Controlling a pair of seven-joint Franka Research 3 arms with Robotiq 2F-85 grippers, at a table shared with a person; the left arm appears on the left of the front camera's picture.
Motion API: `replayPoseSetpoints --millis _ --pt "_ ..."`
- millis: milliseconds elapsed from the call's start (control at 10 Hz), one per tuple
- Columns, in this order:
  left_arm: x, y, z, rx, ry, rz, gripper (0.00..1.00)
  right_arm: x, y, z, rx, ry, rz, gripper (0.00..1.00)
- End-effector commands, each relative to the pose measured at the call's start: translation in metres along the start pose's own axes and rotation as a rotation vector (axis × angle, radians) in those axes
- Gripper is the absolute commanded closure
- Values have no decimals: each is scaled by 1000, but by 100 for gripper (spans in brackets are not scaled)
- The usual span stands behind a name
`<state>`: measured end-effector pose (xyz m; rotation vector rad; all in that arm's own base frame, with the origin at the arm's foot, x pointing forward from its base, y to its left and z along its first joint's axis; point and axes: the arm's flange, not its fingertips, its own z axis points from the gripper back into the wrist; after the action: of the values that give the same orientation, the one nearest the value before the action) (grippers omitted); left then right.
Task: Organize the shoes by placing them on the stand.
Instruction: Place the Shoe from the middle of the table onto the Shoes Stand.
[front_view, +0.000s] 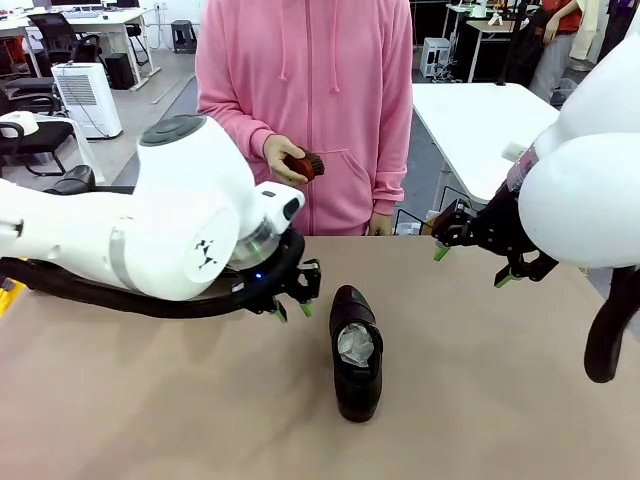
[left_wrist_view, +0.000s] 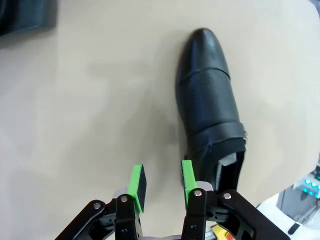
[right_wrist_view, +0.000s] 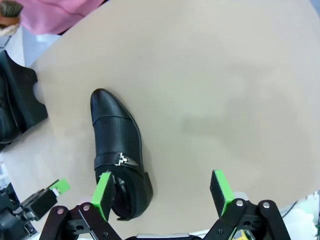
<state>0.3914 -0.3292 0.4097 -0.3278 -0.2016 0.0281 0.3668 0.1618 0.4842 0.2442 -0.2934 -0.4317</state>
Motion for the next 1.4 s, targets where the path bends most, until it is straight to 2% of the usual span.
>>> replayPoseSetpoints --millis 0,500,800,1200,1300 --pt "-3 -11 -2 -15 20 -81 59 7 -1 1 27 17 11 0" --pt "-32 -35 -15 -80 111 -250 59 7 -1 1 27 17 11 0" --pt "-35 -35 -35 -56 158 -227 59 7 -1 1 27 17 11 0" --pt "-18 -39 -69 -37 133 -203 59 7 -1 1 27 17 11 0" --pt "-15 -41 -72 -12 156 -185 59 7 -1 1 27 17 11 0"
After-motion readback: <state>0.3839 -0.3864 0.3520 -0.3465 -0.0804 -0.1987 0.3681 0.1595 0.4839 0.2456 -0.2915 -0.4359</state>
